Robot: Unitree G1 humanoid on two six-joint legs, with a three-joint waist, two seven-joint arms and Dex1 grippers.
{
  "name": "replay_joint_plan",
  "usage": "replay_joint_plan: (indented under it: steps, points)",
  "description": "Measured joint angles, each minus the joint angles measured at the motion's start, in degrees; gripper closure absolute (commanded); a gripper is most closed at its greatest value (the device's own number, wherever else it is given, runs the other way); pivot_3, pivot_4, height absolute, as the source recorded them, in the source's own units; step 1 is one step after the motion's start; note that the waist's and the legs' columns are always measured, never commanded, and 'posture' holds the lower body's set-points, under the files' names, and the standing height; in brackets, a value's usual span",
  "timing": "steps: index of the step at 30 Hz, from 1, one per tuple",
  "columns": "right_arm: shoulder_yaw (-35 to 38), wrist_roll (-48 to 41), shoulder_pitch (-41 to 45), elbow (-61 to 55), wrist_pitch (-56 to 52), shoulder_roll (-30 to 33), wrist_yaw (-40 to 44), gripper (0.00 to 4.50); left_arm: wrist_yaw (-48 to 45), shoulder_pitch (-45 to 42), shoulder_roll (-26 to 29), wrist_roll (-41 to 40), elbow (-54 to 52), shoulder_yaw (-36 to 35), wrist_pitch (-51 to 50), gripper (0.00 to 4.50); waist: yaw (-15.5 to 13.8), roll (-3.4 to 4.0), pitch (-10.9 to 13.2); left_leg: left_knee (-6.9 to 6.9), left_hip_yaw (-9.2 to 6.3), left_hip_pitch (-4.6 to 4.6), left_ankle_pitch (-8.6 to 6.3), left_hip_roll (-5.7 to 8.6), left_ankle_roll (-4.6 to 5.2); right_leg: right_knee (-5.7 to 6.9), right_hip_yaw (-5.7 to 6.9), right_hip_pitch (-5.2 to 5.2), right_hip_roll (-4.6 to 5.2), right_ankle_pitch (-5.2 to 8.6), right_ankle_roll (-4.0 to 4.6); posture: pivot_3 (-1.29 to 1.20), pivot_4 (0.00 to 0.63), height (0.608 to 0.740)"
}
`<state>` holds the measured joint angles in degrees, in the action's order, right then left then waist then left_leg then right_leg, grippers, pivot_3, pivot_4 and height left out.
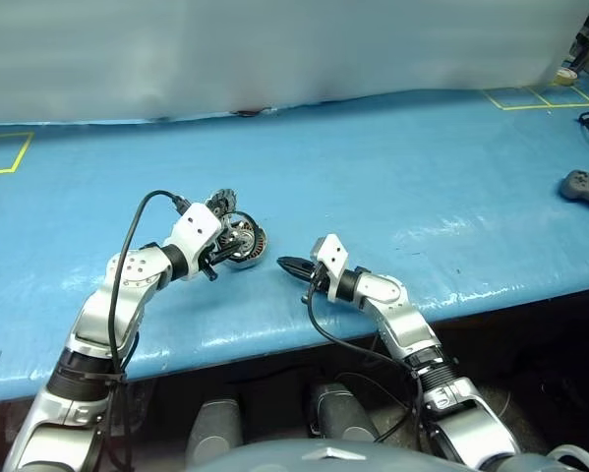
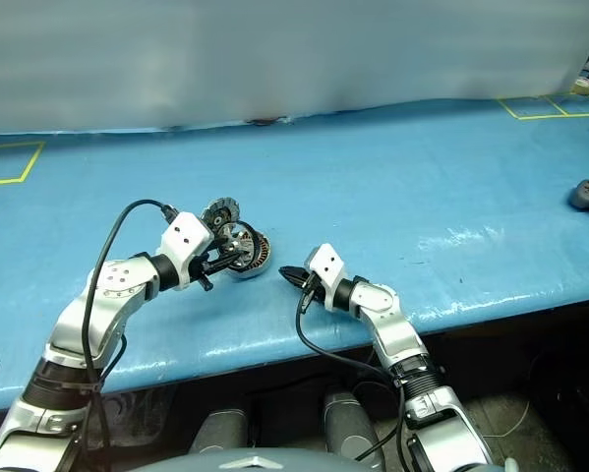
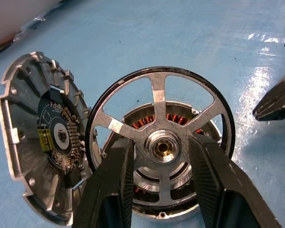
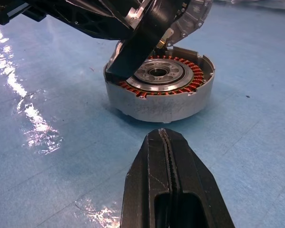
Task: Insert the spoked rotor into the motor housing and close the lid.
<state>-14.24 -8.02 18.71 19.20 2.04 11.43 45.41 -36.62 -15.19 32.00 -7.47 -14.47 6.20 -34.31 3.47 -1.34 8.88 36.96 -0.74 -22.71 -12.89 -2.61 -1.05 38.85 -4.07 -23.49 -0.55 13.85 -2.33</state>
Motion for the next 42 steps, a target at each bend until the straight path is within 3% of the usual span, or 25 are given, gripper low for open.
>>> replay_joint_plan:
  steps: [24, 42]
  points:
    - [0.72, 1.09, 1.06, 3.12, 1.60, -1.08, -1.21, 4.50, -5.43, -8.58, 2.87, 1.32, 4.86, 5.48, -2.68, 3.06, -0.60, 0.04, 0.02, 0.03, 0.00, 0.01, 0.00, 0.03, 0.00, -0.01, 0.00, 0.03, 0.02, 0.09, 0.15, 0.00, 0.150, 0.740]
    - [0.82, 1.17, 1.38, 3.78, 1.77, -1.95, -1.64, 4.50, -2.27, -11.08, 0.73, -1.46, 1.91, 3.22, -12.06, 3.06, -0.52, 0.07, 0.07, -0.04, -0.02, -0.12, 0.00, 0.01, 0.00, -0.04, 0.01, -0.10, 0.00, -0.04, -0.07, 0.00, 0.150, 0.740]
